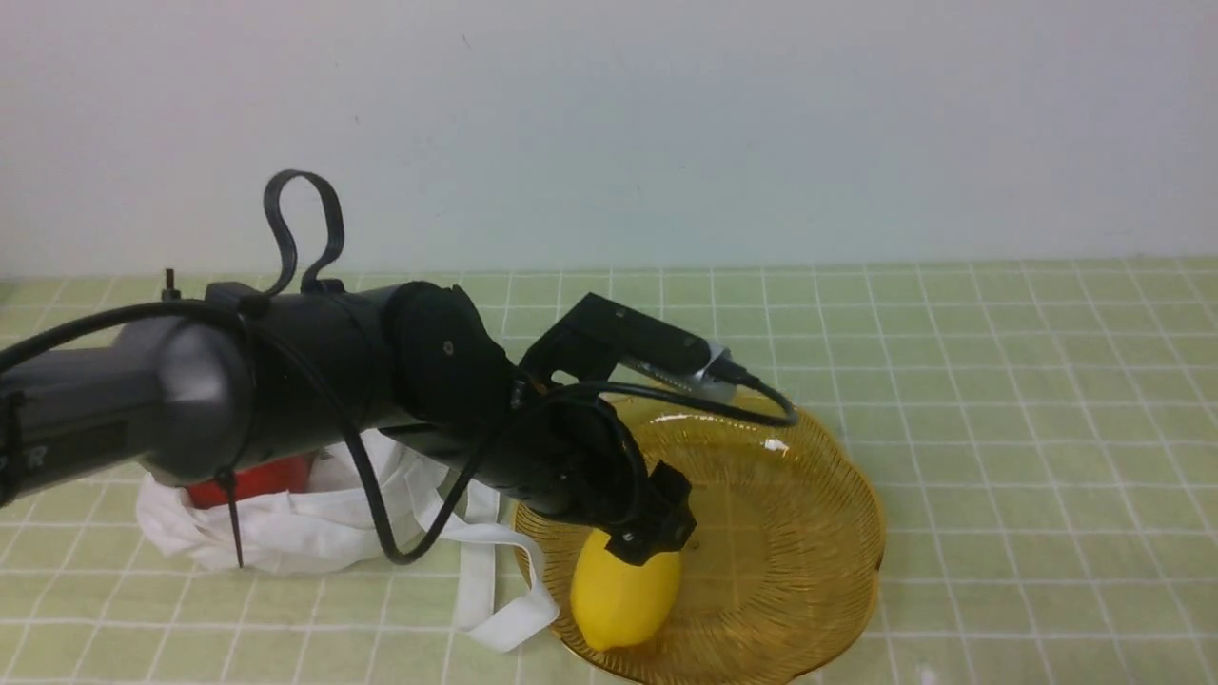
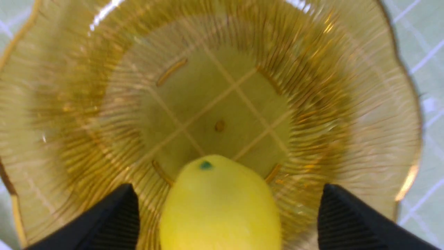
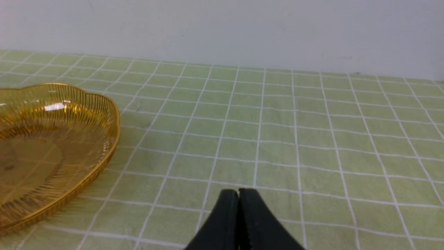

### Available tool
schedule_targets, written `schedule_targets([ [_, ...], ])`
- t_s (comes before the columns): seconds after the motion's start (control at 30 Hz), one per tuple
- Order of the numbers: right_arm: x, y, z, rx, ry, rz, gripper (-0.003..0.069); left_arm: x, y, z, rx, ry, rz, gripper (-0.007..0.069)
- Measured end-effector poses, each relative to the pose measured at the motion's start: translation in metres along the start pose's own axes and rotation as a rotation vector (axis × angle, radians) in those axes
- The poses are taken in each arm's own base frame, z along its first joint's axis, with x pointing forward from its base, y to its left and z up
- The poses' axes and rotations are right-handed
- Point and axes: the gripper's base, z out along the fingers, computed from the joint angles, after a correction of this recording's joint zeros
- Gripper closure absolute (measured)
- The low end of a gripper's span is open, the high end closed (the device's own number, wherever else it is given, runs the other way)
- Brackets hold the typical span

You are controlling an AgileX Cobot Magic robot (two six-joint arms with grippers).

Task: Take the fruit out of the bag on the green coffee tablecloth and place them on the plate.

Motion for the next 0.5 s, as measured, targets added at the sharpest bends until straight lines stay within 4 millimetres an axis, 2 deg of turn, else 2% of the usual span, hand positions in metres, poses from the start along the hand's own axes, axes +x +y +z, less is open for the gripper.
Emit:
schedule_targets([
  [0.07, 0.0, 0.0, 0.0, 0.0, 0.0, 0.0, 0.0673, -0.007, -0.003, -0.015, 0.006, -0.028, -0.007, 0.0053],
  [0.13, 0.0, 0.0, 0.0, 0.0, 0.0, 0.0, 0.0673, -0.015, -0.006, -0.038, 0.008, -0.07, -0.018, 0.0161],
  [0.2, 0.0, 0.0, 0.0, 0.0, 0.0, 0.0, 0.0673, -0.019, -0.011, -0.074, 0.003, -0.135, -0.04, 0.0356],
  [0.23, 0.0, 0.0, 0.0, 0.0, 0.0, 0.0, 0.0673, -0.019, -0.011, -0.077, 0.002, -0.142, -0.043, 0.0377],
  [0.27, 0.0, 0.0, 0.0, 0.0, 0.0, 0.0, 0.0673, -0.019, -0.015, -0.095, 0.0, -0.177, -0.049, 0.0471],
  [0.3, 0.0, 0.0, 0.0, 0.0, 0.0, 0.0, 0.0673, -0.016, -0.022, -0.129, -0.005, -0.253, -0.051, 0.0577],
  [0.37, 0.0, 0.0, 0.0, 0.0, 0.0, 0.0, 0.0673, -0.011, -0.029, -0.154, -0.005, -0.321, -0.056, 0.0604],
  [0.43, 0.0, 0.0, 0.0, 0.0, 0.0, 0.0, 0.0673, 0.005, -0.038, -0.187, -0.005, -0.423, -0.059, 0.0624],
  [0.5, 0.0, 0.0, 0.0, 0.0, 0.0, 0.0, 0.0673, 0.019, -0.042, -0.202, -0.008, -0.482, -0.064, 0.0631],
])
